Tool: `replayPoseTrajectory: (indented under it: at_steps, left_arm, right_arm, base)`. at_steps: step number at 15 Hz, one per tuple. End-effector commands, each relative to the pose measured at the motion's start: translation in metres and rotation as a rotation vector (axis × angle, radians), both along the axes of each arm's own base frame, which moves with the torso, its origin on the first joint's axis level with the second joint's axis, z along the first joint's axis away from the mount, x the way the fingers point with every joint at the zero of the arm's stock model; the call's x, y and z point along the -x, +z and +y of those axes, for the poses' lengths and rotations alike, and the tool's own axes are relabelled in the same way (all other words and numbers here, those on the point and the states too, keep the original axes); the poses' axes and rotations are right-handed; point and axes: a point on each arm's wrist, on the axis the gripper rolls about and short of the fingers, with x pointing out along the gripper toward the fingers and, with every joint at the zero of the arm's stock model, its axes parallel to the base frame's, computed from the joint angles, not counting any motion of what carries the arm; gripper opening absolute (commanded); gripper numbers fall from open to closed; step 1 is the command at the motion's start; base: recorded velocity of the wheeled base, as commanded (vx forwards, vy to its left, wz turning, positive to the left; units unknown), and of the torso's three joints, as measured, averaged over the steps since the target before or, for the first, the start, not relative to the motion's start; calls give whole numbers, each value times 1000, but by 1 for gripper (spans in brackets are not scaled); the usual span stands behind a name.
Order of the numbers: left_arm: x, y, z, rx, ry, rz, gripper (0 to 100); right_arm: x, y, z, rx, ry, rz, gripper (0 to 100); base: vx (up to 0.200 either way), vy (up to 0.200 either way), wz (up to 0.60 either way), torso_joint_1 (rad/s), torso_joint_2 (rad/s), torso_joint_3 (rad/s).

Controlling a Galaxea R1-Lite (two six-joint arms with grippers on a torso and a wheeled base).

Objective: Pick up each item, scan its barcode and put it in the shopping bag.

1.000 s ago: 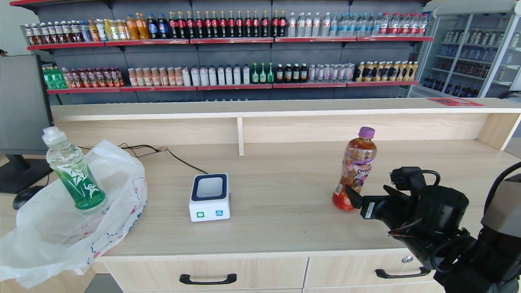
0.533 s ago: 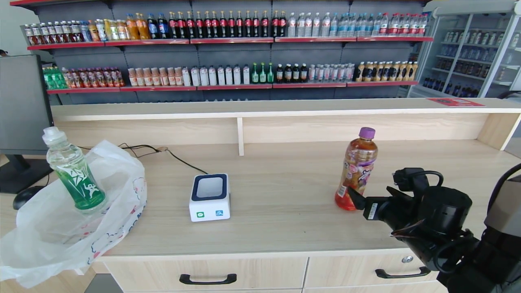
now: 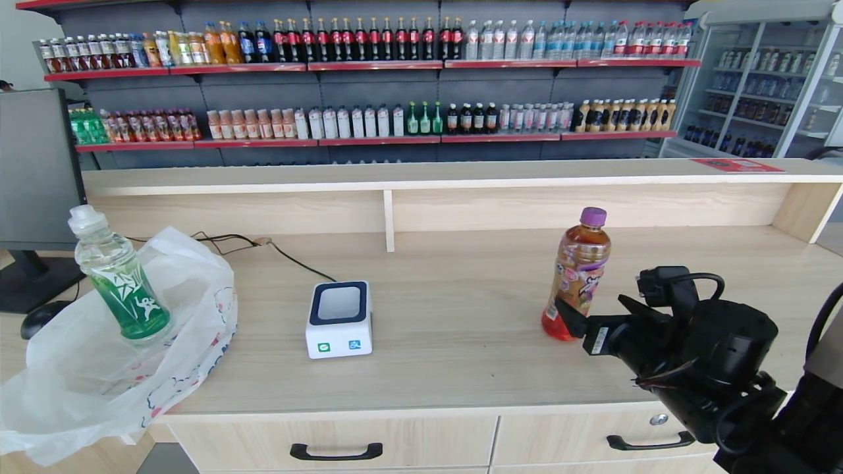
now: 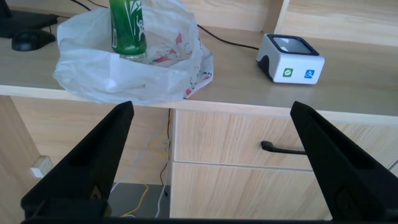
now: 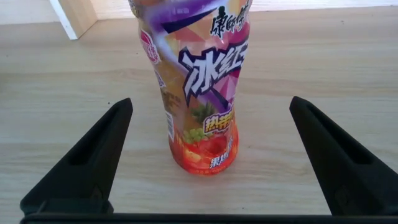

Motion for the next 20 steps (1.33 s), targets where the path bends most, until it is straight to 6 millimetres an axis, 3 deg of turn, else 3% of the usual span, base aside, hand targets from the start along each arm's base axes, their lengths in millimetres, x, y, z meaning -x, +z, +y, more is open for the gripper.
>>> replayPoseTrajectory:
  at_steps: [1,20]
  left_arm:
    - [0,0,0,1,0,-1,100]
    - [0,2,0,-7,5,-15,100]
  right_arm:
    - [-3,6,1,-10,2,-27,100]
    - [-56,-10,12,-44,-27,-70,100]
  base:
    - [0,0,0,0,0,0]
    - [0,0,0,0,0,0]
